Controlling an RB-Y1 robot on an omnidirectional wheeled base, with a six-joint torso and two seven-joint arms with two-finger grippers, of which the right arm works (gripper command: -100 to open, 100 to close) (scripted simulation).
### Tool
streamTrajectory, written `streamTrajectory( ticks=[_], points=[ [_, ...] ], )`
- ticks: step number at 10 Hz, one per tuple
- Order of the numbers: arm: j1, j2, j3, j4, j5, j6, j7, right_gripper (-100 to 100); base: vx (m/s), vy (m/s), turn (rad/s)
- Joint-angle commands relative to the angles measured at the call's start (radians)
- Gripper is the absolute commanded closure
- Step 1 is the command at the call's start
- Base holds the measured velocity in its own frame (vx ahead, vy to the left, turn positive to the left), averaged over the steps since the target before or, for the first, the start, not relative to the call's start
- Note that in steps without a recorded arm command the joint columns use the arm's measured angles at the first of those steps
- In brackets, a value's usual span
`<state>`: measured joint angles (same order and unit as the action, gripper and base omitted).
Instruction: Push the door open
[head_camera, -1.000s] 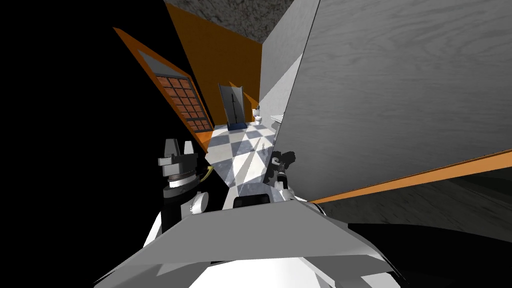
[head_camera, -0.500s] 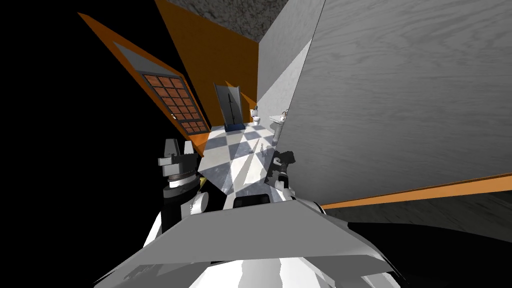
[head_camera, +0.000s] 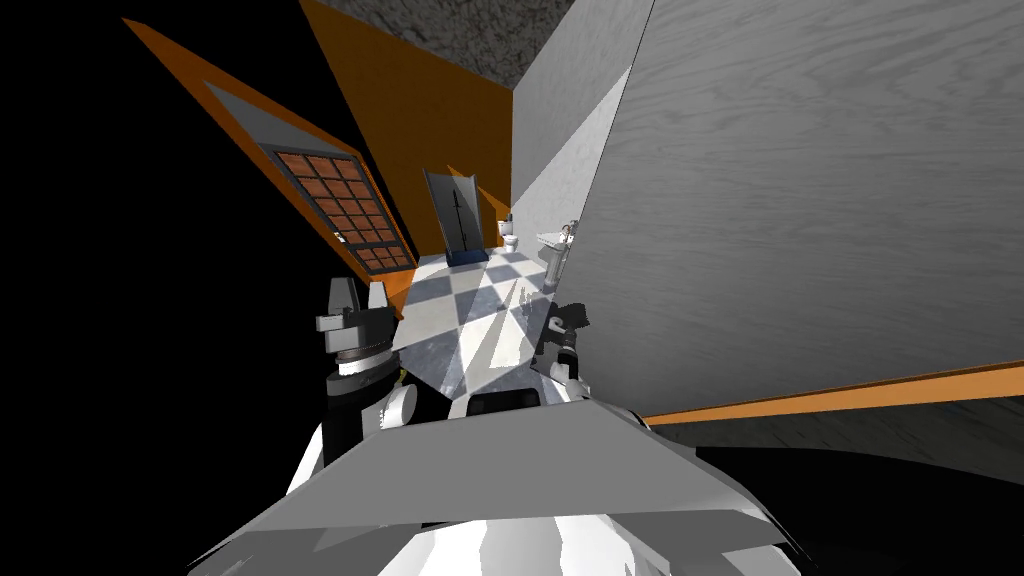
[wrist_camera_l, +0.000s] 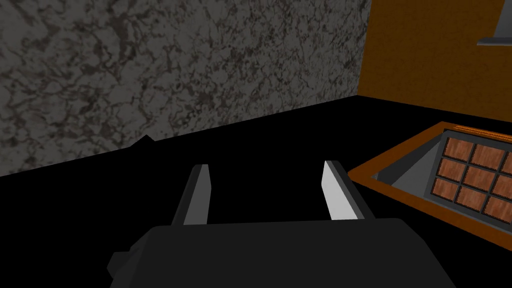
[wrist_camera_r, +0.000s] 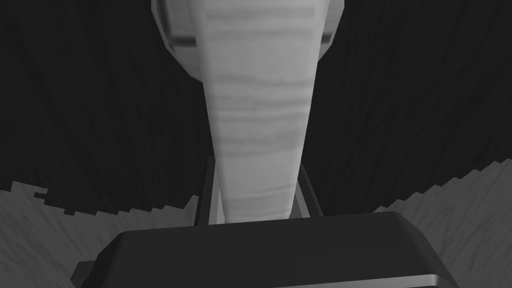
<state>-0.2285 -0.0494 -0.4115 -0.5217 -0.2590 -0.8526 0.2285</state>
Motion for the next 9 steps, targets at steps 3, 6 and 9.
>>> streamTrajectory(
  ticks=[3, 6, 9],
  points=[
    [-0.012, 0.004, -0.044, 0.001, -0.026, -0.017, 0.029, 100, 0.196, 0.026, -0.076],
    [-0.014, 0.020, -0.067, 0.000, -0.041, -0.020, 0.045, 100, 0.189, 0.026, -0.056],
    [0.001, 0.001, -0.098, -0.008, -0.060, -0.023, 0.057, 100, 0.119, 0.005, -0.052]
  ],
)
